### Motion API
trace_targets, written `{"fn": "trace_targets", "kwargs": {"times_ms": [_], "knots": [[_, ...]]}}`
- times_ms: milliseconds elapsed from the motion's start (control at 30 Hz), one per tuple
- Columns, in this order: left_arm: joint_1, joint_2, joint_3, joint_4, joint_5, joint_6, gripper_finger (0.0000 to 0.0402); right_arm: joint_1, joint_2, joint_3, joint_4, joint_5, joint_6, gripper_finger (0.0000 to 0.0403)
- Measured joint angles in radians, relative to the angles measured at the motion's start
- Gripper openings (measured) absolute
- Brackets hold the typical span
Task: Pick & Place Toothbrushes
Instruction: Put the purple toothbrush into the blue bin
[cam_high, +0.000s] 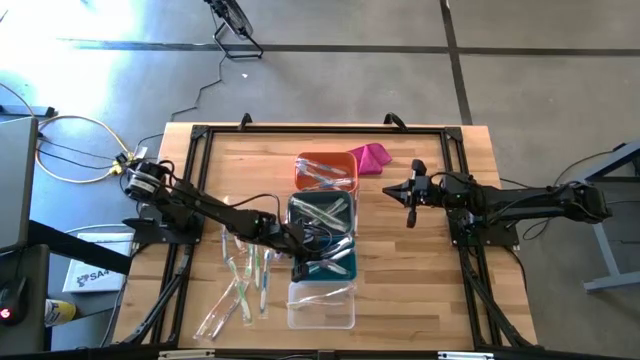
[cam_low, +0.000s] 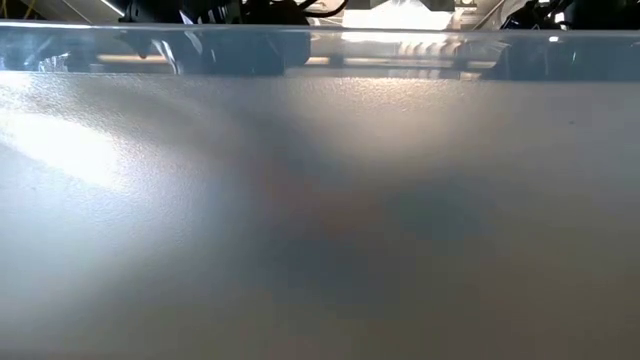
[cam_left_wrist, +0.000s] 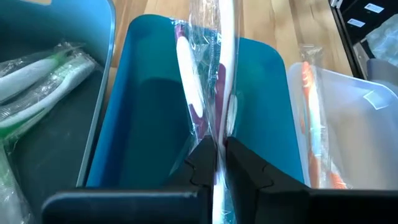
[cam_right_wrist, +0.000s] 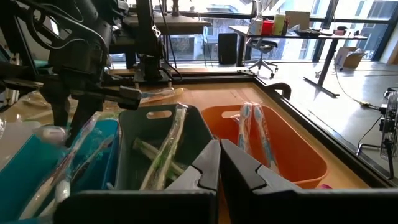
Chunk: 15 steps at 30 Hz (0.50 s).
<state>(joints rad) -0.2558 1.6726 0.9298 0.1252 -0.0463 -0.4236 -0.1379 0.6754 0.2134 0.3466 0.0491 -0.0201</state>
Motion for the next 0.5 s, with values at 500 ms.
{"fn": "trace_targets", "kwargs": {"times_ms": [500], "knots": [[0.0, 0.0, 0.0, 0.014, 0.003, 0.004, 0.0122, 0.0, 0.0, 0.0, 0.0, 0.0, -0.001, 0.0004]]}}
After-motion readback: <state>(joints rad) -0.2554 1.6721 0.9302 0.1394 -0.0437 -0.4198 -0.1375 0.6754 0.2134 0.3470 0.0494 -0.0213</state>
